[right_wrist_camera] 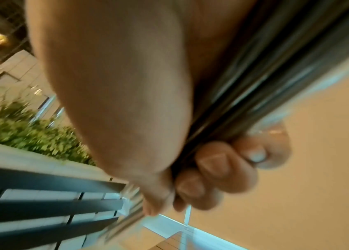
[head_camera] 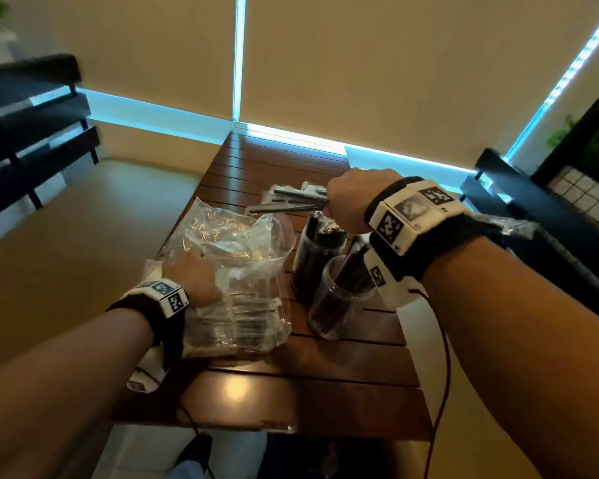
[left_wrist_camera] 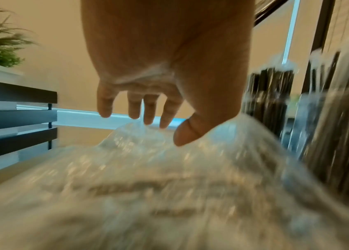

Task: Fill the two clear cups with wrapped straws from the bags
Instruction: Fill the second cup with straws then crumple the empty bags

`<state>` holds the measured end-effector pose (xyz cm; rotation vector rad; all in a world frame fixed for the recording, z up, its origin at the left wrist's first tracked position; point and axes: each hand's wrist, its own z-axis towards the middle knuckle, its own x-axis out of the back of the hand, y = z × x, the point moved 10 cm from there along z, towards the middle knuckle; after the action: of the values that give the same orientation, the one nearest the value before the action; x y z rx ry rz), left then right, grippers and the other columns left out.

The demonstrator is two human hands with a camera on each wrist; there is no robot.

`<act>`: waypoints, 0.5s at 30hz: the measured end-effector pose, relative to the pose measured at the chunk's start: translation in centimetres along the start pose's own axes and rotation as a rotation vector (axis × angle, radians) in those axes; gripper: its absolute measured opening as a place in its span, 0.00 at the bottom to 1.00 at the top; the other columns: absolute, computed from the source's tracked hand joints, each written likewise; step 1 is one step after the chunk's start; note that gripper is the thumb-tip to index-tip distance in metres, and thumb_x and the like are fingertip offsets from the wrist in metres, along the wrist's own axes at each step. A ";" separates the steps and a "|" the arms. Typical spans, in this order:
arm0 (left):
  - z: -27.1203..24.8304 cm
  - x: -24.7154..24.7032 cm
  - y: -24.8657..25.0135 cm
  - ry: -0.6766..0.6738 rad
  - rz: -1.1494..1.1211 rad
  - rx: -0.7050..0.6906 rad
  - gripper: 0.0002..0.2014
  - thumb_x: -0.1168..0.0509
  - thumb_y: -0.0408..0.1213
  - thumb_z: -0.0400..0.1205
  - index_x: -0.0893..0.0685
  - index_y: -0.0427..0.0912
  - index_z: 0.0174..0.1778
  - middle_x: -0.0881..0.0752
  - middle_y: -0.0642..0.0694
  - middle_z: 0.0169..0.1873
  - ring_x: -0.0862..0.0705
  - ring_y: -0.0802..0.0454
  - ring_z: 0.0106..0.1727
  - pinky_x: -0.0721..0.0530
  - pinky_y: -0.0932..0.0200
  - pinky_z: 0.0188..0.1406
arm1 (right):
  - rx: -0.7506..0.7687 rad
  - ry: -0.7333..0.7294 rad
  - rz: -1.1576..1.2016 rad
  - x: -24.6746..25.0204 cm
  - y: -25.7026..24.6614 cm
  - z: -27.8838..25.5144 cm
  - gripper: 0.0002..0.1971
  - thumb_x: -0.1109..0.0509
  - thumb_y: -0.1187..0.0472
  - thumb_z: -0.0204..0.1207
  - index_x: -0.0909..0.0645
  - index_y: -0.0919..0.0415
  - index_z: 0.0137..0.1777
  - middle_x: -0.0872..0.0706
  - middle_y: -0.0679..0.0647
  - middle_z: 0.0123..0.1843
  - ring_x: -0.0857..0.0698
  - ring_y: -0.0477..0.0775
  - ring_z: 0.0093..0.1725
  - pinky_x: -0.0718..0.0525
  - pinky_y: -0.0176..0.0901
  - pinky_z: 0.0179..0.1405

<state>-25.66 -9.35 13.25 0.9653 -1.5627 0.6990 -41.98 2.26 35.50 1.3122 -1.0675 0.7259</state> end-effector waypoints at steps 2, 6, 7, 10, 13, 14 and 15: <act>-0.9 4.9 2.7 0.126 -0.265 -0.146 0.30 0.32 0.44 0.74 0.24 0.45 0.75 0.26 0.40 0.75 0.26 0.42 0.74 0.25 0.46 0.70 | -0.060 0.127 0.133 0.2 0.6 0.0 0.13 0.40 0.50 0.85 0.22 0.57 0.59 0.21 0.54 0.45 0.20 0.59 0.43 0.24 0.48 0.41; -3.7 12.4 8.1 0.008 -1.019 -0.408 0.30 0.26 0.46 0.75 0.22 0.47 0.74 0.18 0.50 0.70 0.21 0.53 0.72 0.24 0.53 0.68 | -0.064 0.313 0.437 -1.1 -1.4 0.1 0.10 0.42 0.48 0.85 0.33 0.54 0.53 0.18 0.55 0.44 0.18 0.62 0.40 0.22 0.52 0.37; -4.6 14.2 9.1 -0.018 -1.195 -0.452 0.25 0.27 0.50 0.75 0.18 0.48 0.68 0.15 0.51 0.66 0.18 0.53 0.68 0.22 0.50 0.66 | -0.066 0.346 0.502 -1.4 -2.1 -0.1 0.11 0.42 0.48 0.85 0.33 0.55 0.53 0.18 0.54 0.43 0.16 0.62 0.41 0.23 0.51 0.35; -5.6 18.0 10.5 -0.018 -1.645 -0.453 0.15 0.31 0.51 0.79 0.16 0.42 0.49 0.11 0.43 0.55 0.13 0.49 0.56 0.16 0.46 0.57 | -0.091 0.456 0.648 -1.6 -3.3 -0.4 0.18 0.41 0.47 0.85 0.33 0.57 0.66 0.14 0.57 0.46 0.14 0.63 0.44 0.22 0.51 0.36; -5.2 19.3 10.4 0.114 -1.906 -0.263 0.13 0.28 0.48 0.80 0.19 0.42 0.42 0.15 0.48 0.29 0.14 0.50 0.40 0.14 0.51 0.46 | -0.107 0.502 0.742 -0.9 -3.9 -0.5 0.20 0.41 0.48 0.85 0.34 0.57 0.72 0.13 0.58 0.47 0.14 0.64 0.45 0.23 0.50 0.36; -5.2 19.5 10.3 0.172 -1.949 -0.202 0.14 0.27 0.48 0.80 0.21 0.42 0.40 0.21 0.50 0.23 0.17 0.52 0.33 0.15 0.53 0.42 | -0.107 0.518 0.772 -0.5 -3.8 -0.7 0.20 0.40 0.50 0.85 0.34 0.56 0.73 0.13 0.58 0.46 0.14 0.63 0.44 0.23 0.49 0.36; -5.2 19.8 10.1 0.228 -1.968 -0.162 0.16 0.27 0.50 0.79 0.24 0.43 0.39 0.26 0.52 0.20 0.22 0.54 0.28 0.17 0.55 0.37 | -0.101 0.540 0.813 -0.3 -3.8 -0.7 0.22 0.38 0.52 0.84 0.35 0.55 0.75 0.13 0.57 0.46 0.13 0.61 0.43 0.20 0.49 0.36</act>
<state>-32.85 -4.17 34.24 1.6091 0.0258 -0.6953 -38.50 2.39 33.76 0.4941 -1.1475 1.5048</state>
